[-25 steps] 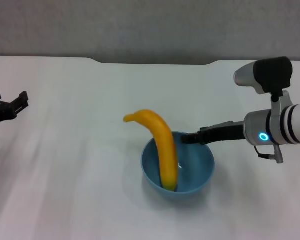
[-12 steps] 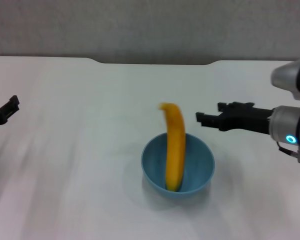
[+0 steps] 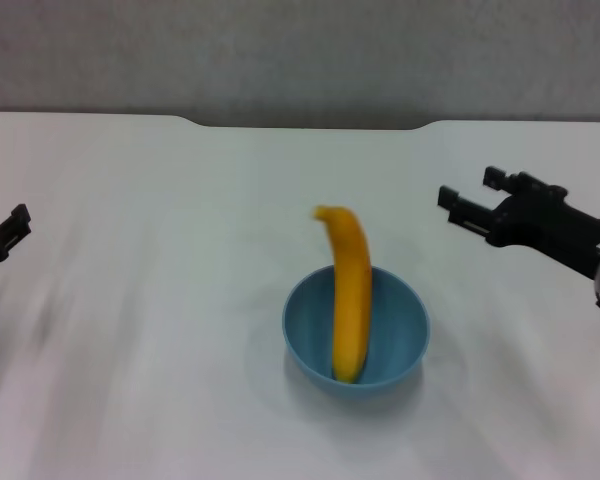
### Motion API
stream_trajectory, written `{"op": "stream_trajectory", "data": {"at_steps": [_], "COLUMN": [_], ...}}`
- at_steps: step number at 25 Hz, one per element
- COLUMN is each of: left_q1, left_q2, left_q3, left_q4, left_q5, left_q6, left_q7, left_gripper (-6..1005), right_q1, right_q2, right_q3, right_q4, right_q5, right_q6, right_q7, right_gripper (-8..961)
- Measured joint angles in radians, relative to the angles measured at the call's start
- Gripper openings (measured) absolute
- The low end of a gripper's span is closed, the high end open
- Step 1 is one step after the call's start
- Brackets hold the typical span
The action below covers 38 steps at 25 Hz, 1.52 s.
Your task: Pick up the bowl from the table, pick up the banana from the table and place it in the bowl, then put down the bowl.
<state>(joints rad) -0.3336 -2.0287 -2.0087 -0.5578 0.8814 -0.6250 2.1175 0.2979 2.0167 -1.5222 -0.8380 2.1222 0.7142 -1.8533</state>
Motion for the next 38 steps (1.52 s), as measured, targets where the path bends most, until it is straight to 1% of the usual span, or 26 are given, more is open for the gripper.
{"op": "stream_trajectory", "data": {"at_steps": [3, 5, 7, 9, 12, 16, 18, 20, 24, 28, 33, 38], "left_q1": [-0.003, -0.004, -0.004, -0.005, -0.004, -0.011, -0.019, -0.019, -0.001, 0.010, 0.001, -0.031], "left_q2": [-0.001, -0.003, -0.005, -0.006, -0.012, -0.015, -0.015, -0.015, -0.015, -0.014, -0.015, -0.016], "left_q3": [0.001, 0.004, 0.010, 0.013, 0.013, 0.017, 0.020, 0.032, 0.072, 0.086, 0.105, 0.105], "left_q4": [0.009, 0.011, 0.011, 0.012, 0.014, 0.064, 0.103, 0.113, 0.116, 0.123, 0.145, 0.182], "left_q5": [-0.002, -0.002, -0.002, -0.003, -0.011, -0.069, -0.091, -0.092, -0.093, -0.096, -0.122, -0.165], "left_q6": [-0.002, -0.005, -0.015, -0.025, -0.028, -0.040, -0.064, -0.074, -0.077, -0.079, -0.083, -0.106], "left_q7": [0.000, 0.000, 0.000, 0.000, 0.001, 0.032, 0.085, 0.119, 0.173, 0.212, 0.284, 0.321], "left_gripper": [765, 765, 766, 766, 766, 766, 766, 765, 765, 765, 765, 766], "right_q1": [-0.012, -0.004, 0.012, 0.029, 0.038, 0.039, 0.040, 0.044, 0.055, 0.056, 0.086, 0.114], "right_q2": [-0.002, -0.002, -0.002, -0.003, -0.002, -0.001, 0.001, 0.002, 0.004, 0.004, 0.005, 0.008], "right_q3": [0.031, 0.044, 0.045, 0.044, 0.044, 0.038, 0.034, 0.031, 0.027, 0.021, -0.018, -0.059], "right_q4": [0.107, 0.232, 0.337, 0.402, 0.426, 0.439, 0.456, 0.482, 0.535, 0.547, 0.554, 0.558], "right_q5": [0.224, 0.386, 0.497, 0.551, 0.566, 0.567, 0.564, 0.562, 0.561, 0.562, 0.564, 0.567], "right_q6": [0.174, 0.309, 0.408, 0.455, 0.435, 0.347, 0.316, 0.288, 0.271, 0.246, 0.175, 0.144], "right_q7": [-0.199, -0.323, -0.386, -0.415, -0.425, -0.436, -0.451, -0.468, -0.478, -0.478, -0.463, -0.462], "right_gripper": [791, 790, 789, 789, 788, 786, 786, 786, 786, 786, 786, 786]}}
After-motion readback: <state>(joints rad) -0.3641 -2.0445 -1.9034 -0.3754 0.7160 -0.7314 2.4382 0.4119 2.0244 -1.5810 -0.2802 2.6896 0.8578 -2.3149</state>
